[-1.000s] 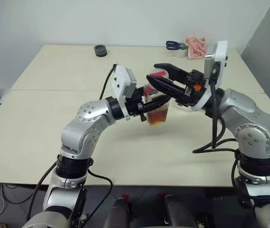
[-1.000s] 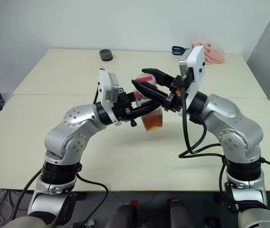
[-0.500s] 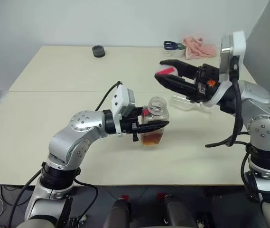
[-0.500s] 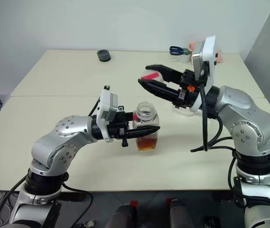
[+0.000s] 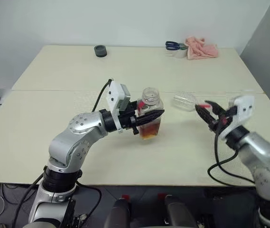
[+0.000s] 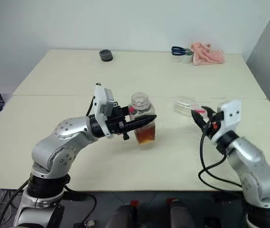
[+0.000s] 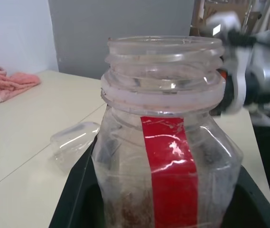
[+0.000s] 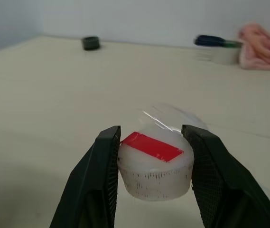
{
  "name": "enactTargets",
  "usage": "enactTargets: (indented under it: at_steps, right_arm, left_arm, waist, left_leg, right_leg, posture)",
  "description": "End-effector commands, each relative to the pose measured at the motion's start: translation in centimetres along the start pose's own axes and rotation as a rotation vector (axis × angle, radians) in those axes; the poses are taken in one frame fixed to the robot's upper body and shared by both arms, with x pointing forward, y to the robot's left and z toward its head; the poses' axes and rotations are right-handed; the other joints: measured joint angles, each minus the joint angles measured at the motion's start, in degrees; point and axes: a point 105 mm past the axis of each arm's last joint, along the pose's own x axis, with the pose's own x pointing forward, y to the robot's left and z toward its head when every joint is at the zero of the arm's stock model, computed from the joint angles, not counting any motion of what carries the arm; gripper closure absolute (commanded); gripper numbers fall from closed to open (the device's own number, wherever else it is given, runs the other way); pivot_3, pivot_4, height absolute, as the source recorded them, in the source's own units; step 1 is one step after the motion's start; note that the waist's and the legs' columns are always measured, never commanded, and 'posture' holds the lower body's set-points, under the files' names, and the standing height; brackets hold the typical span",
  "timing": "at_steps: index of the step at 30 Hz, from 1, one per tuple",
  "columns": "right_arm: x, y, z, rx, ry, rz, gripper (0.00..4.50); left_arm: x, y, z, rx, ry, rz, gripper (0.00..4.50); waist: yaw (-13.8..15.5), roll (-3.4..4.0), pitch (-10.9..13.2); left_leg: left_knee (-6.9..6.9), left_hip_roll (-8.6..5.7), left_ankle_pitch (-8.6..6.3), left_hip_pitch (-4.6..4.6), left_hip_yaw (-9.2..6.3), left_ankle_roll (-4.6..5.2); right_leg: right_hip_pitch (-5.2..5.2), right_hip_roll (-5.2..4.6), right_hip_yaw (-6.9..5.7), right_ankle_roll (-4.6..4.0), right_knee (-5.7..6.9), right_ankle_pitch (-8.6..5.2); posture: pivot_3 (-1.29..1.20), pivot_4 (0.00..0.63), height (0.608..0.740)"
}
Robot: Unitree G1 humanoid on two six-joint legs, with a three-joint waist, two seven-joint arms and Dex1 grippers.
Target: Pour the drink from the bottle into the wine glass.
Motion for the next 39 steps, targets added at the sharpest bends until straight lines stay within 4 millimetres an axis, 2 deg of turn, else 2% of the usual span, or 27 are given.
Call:
enactTargets:
  at_steps: [1,4,7,10,14,18,19,24,27,30,33,39]
  right_arm:
    - [0.5,1.1,-3.3,0.016,0.042,-0.023,2.66]
    - [1.0,1.3,-6.2,0.065,0.107,-0.055,2.66]
    - [1.4,0.7,-7.9,0.087,0.145,-0.106,2.66]
    - [1.6,0.0,-8.4,0.065,0.15,-0.135,2.66]
    - [1.5,-0.1,-7.7,0.076,0.119,-0.122,1.46]
    - [1.3,0.1,-7.3,0.057,0.11,-0.093,0.04]
    - [1.3,0.2,-7.1,0.049,0.103,-0.086,0.04]
    - [1.1,1.7,-3.8,0.022,0.047,0.063,0.04]
    - [0.5,2.3,-1.1,0.009,0.002,0.164,0.04]
    - [-0.5,3.5,3.3,0.027,-0.097,0.353,0.04]
    - [-1.7,4.8,6.6,0.062,-0.141,0.547,0.04]
    - [-1.8,6.9,9.6,0.025,-0.151,0.735,0.04]
  left_arm:
    - [0.5,-0.3,1.7,0.063,-0.053,-0.01,2.71]
    - [0.6,-0.2,2.0,0.069,-0.057,-0.015,2.71]
    - [0.7,-0.1,2.1,0.073,-0.057,-0.014,2.71]
    - [0.7,-0.2,2.1,0.076,-0.055,-0.016,2.71]
    - [0.6,-0.2,2.0,0.074,-0.053,-0.014,2.71]
    - [0.6,-0.2,2.0,0.072,-0.053,-0.011,2.71]
    - [0.6,-0.2,1.9,0.072,-0.053,-0.011,2.71]
    - [0.6,0.3,1.9,0.073,-0.051,0.008,2.71]
    - [0.4,0.9,1.8,0.08,-0.049,0.05,2.71]
    - [0.1,2.8,1.6,0.095,-0.041,0.161,2.71]
    - [-0.3,4.4,1.1,0.119,-0.021,0.256,2.71]
    - [-1.1,8.6,1.1,0.176,-0.018,0.492,2.71]
  waist:
    - [-0.29,0.0,0.0]
    - [-0.46,0.02,0.0]
    - [-0.33,0.02,-0.01]
    - [-0.3,0.01,-0.01]
    - [0.01,0.01,-0.01]
    - [0.06,0.01,-0.01]
    - [0.06,0.0,-0.01]
    - [0.06,0.01,-0.01]
    - [0.07,0.01,-0.01]
    - [0.01,0.01,-0.01]
    - [0.01,0.01,0.0]
    - [0.17,-0.03,0.01]
  left_leg:
    - [0.0,0.04,0.0,0.01,0.03,0.0]
    - [-0.01,0.04,0.01,0.04,0.1,-0.01]
    - [0.02,-0.01,0.01,0.0,0.08,-0.02]
    - [0.04,-0.01,0.01,0.02,0.1,-0.01]
    - [0.03,-0.02,0.01,0.01,0.07,-0.01]
    - [0.03,-0.05,0.01,0.0,0.06,-0.01]
    - [0.03,-0.05,0.01,0.0,0.05,-0.01]
    - [0.03,-0.05,0.01,-0.01,0.06,-0.01]
    - [0.04,-0.04,0.0,-0.01,0.04,-0.01]
    - [0.04,-0.04,0.0,-0.01,0.02,0.0]
    - [0.05,-0.04,0.0,-0.01,0.01,0.01]
    - [0.06,-0.07,0.0,-0.05,-0.05,0.01]
  right_leg:
    - [-0.01,0.04,0.04,0.0,0.01,0.0]
    - [-0.03,0.05,0.1,0.0,0.03,0.0]
    - [-0.03,0.0,0.09,-0.01,0.02,0.0]
    - [0.0,0.0,0.11,0.01,0.01,0.01]
    - [0.01,0.0,0.08,0.01,0.01,0.01]
    - [0.01,-0.04,0.07,0.01,0.0,0.01]
    - [0.01,-0.04,0.07,0.01,0.0,0.01]
    - [0.01,-0.04,0.08,0.01,0.01,0.01]
    - [0.01,-0.04,0.05,0.01,0.01,0.01]
    - [0.01,-0.03,0.04,0.01,0.01,0.01]
    - [0.03,-0.03,0.03,0.01,0.01,0.01]
    - [0.06,-0.04,-0.03,0.0,-0.02,0.02]
  posture:
    - [0.0,0.15,0.74]
    - [0.0,0.15,0.74]
    - [0.0,0.15,0.74]
    - [0.0,0.15,0.74]
    - [0.0,0.15,0.74]
    - [0.0,0.15,0.74]
    - [0.0,0.15,0.74]
    - [0.0,0.15,0.74]
    - [0.0,0.15,0.74]
    - [0.0,0.15,0.74]
    - [0.0,0.15,0.74]
    - [0.0,0.15,0.74]
